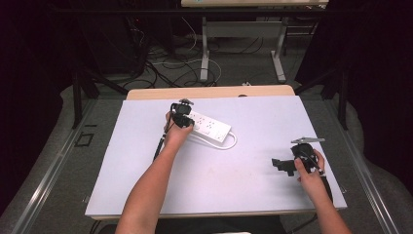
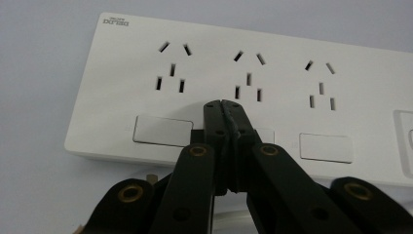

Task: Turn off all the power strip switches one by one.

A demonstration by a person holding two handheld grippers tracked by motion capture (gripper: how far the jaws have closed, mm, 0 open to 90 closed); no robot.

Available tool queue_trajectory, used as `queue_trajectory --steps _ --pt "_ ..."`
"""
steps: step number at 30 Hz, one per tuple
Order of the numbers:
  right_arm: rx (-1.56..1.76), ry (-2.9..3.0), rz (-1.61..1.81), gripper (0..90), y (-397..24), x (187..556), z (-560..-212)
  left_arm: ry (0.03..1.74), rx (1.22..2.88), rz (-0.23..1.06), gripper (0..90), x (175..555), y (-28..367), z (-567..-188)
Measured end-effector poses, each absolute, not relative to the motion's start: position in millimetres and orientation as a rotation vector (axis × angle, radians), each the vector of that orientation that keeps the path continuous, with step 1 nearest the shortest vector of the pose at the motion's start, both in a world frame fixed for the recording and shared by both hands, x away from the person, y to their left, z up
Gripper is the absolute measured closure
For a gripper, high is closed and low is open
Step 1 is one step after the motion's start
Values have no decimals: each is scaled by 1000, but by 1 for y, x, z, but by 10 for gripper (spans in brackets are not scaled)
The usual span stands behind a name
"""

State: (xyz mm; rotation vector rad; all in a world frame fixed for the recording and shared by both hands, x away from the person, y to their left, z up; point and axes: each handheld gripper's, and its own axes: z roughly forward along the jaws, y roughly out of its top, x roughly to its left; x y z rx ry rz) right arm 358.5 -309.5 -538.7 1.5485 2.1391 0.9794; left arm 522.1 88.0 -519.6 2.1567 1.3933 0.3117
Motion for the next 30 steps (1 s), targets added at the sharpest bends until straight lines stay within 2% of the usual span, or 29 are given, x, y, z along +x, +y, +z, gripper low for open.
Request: queue_trajectory --steps 30 --pt "1570 2142 971 0 -309 358 -539 1455 2104 327 900 532 113 -507"
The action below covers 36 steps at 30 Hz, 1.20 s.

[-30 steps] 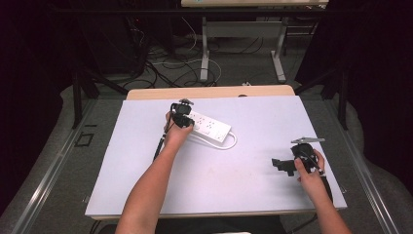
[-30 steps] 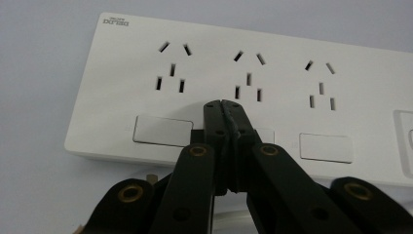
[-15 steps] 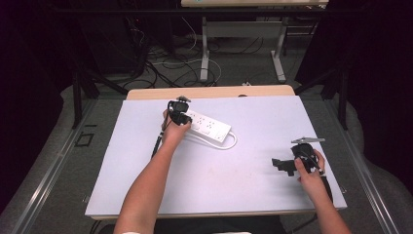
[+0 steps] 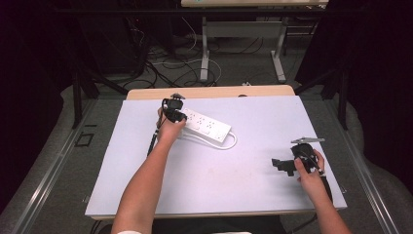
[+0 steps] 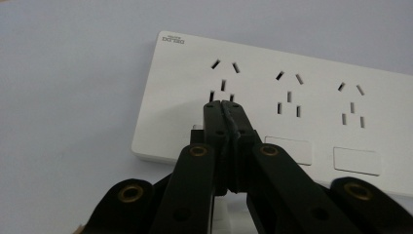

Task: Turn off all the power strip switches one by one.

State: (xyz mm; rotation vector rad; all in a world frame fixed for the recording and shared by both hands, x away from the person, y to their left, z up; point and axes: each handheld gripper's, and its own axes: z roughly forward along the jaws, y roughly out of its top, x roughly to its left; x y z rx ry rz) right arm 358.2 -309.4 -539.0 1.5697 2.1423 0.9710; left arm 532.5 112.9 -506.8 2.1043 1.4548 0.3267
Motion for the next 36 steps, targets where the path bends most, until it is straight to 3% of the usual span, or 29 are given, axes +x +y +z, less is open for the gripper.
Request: queue_trajectory --steps 36 --pt "1564 2138 968 0 -310 358 -539 1493 2107 327 900 538 120 -516"
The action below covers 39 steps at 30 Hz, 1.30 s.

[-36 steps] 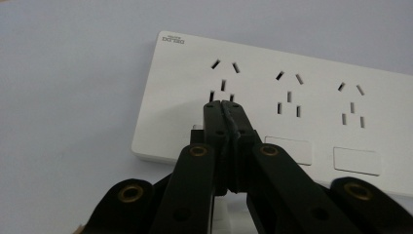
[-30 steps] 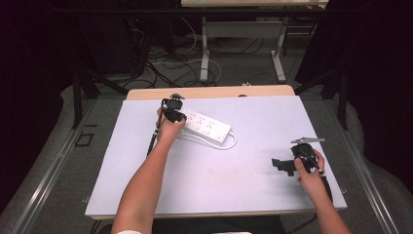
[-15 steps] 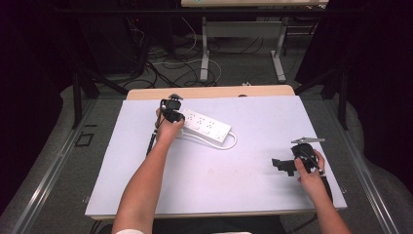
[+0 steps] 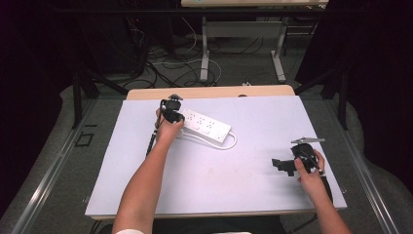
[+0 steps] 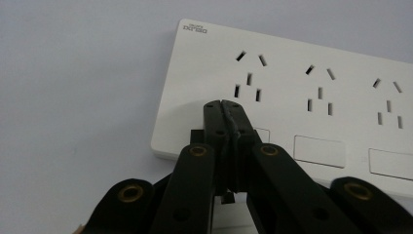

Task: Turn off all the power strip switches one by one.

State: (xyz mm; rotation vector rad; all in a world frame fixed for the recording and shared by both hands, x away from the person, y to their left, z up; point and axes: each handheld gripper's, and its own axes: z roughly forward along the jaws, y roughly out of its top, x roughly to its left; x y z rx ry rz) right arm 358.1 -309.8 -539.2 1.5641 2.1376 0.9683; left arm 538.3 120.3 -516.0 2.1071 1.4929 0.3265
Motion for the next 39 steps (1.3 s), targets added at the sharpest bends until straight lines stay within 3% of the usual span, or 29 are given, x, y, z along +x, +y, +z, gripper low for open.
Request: queue_trajectory --steps 39 --pt "1560 2136 977 0 -311 358 -540 1494 2105 338 900 536 122 -516"
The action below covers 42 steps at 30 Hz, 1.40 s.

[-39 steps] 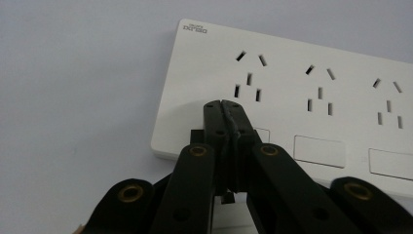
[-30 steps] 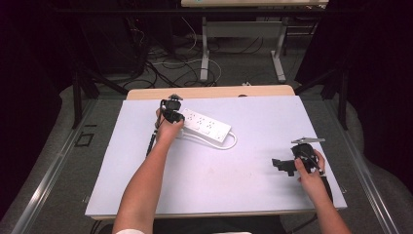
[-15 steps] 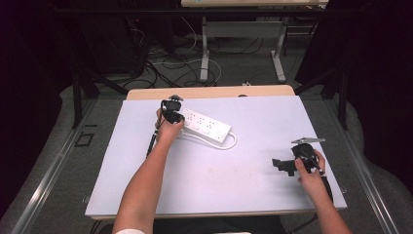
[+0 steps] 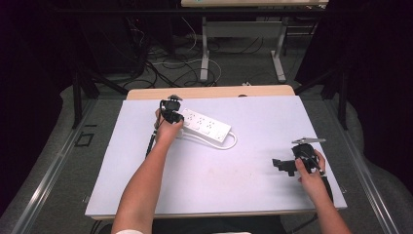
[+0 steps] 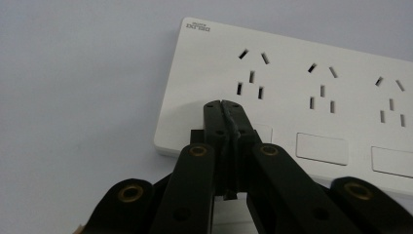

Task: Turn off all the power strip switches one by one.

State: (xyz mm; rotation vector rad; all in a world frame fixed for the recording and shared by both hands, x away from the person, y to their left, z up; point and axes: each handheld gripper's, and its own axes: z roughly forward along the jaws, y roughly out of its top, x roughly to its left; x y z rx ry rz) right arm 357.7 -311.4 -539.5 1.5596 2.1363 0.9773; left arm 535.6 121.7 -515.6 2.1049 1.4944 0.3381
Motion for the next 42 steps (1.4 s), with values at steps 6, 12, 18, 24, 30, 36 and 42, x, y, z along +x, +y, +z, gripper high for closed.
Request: queue_trajectory --steps 6,12,18,24,30,36,42 --pt "1555 2138 978 0 -311 358 -540 1481 2087 342 900 530 123 -510" --pt "1553 2136 979 0 -311 358 -539 1445 2078 335 900 521 126 -502" --pt "1558 2134 978 0 -311 357 -538 1421 2060 322 863 512 130 -495" --pt "1546 2137 983 0 -312 358 -538 1392 2037 333 813 500 136 -489" --pt "1553 2135 986 0 -311 358 -537 1367 2030 324 751 488 144 -483" --pt "1537 2131 989 0 -312 358 -537 1355 2009 299 689 474 155 -480" --pt "1545 2127 988 0 -312 357 -536 1342 2001 289 578 460 162 -478"
